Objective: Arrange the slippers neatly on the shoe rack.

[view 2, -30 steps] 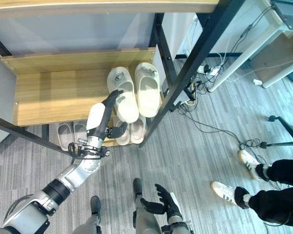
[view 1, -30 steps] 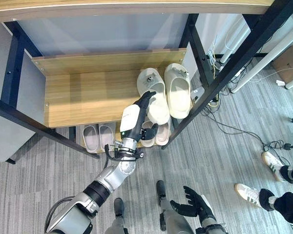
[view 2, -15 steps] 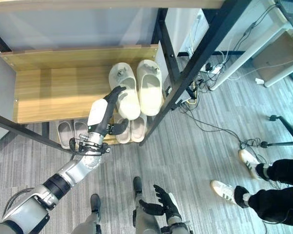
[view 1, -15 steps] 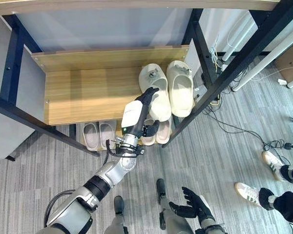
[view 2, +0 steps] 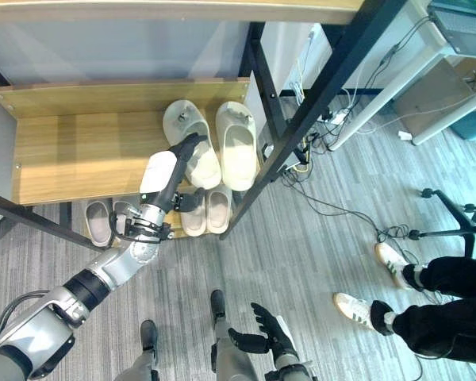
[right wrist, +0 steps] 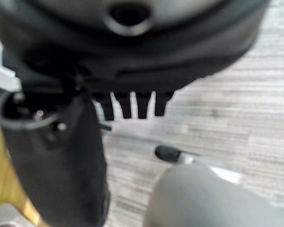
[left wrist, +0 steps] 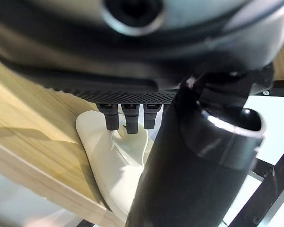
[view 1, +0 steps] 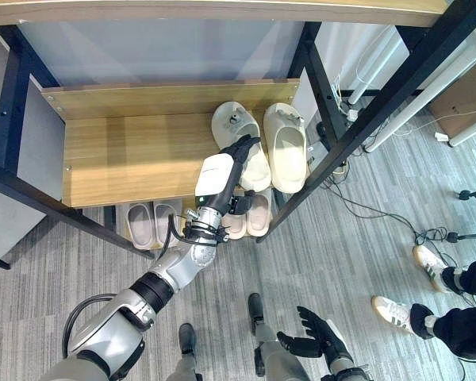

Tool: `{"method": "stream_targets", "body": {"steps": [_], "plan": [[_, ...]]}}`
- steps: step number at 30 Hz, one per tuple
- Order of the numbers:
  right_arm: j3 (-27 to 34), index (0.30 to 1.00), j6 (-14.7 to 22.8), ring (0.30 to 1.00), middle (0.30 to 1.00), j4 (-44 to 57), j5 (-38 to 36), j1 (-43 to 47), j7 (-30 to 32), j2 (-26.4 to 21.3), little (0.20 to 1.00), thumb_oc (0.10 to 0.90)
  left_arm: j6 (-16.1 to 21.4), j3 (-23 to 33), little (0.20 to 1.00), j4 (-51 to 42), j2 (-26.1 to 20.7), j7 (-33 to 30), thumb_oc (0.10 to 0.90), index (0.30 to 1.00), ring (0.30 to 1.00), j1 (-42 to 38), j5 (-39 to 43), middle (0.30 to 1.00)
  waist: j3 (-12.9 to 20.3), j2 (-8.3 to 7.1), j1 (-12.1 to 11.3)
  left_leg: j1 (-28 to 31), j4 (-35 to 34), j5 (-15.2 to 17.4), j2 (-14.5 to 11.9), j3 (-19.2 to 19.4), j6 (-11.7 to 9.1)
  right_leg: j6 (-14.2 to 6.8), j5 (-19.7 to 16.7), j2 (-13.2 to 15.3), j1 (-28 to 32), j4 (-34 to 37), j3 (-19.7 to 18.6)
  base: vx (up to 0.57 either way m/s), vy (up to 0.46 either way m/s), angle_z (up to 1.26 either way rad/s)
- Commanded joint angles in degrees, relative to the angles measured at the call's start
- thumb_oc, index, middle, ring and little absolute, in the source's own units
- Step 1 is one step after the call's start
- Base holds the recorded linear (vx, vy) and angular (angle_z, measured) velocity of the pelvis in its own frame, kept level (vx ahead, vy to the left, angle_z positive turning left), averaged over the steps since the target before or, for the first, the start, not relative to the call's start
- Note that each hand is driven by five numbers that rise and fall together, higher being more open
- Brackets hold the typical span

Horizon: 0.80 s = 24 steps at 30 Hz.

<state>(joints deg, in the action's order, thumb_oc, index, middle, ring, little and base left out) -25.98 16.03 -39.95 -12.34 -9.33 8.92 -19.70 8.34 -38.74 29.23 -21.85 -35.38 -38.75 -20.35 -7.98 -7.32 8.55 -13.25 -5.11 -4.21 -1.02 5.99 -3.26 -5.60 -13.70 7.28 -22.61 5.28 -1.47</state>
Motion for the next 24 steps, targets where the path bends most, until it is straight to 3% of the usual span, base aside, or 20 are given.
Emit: {"method": "stream_targets", "body": {"steps": [1, 13, 24], "plan": [[1.4, 0.9, 3.4, 0.9, 0.9, 4.3, 0.0, -1.1, 0.1, -5.6, 0.9, 0.8, 4.7, -0.6, 0.9, 2.2, 5.5, 0.3, 0.8, 0.9, 0.9, -16.0, -1.9, 0.9, -0.7, 4.1, 1.6, -2.5, 0.2, 1.3, -0.7, -0.9, 0.6, -3.3, 8.7, -1.1, 3.1, -2.0, 3.2, 0.0, 0.0, 0.0], [1.8, 0.9, 3.0, 0.9, 0.9, 3.9, 0.3, -1.6, -0.1, -4.5, 0.9, 0.8, 6.5, 0.9, 0.9, -3.2, 2.9, 2.6, 0.8, 0.9, 0.9, -13.8, 0.2, 0.9, -0.7, 4.29, 0.8, -1.4, 0.4, 1.6, -0.4, -1.1, 0.8, -3.4, 9.1, -1.0, 4.2, -2.3, 3.0, 0.0, 0.0, 0.0], [3.1, 0.9, 0.8, 0.9, 0.9, 1.5, -0.2, -2.1, -0.9, -1.2, 0.9, 0.8, 10.0, 3.1, 0.9, -15.9, -0.1, 9.5, 0.8, 0.9, 0.9, -4.2, 8.3, 0.9, 0.3, 4.41, -0.7, 2.0, 0.6, 2.3, 0.1, -1.6, 1.1, -3.5, 10.2, -0.7, 8.0, -3.0, 4.1, 0.0, 0.0, 0.0]]}}
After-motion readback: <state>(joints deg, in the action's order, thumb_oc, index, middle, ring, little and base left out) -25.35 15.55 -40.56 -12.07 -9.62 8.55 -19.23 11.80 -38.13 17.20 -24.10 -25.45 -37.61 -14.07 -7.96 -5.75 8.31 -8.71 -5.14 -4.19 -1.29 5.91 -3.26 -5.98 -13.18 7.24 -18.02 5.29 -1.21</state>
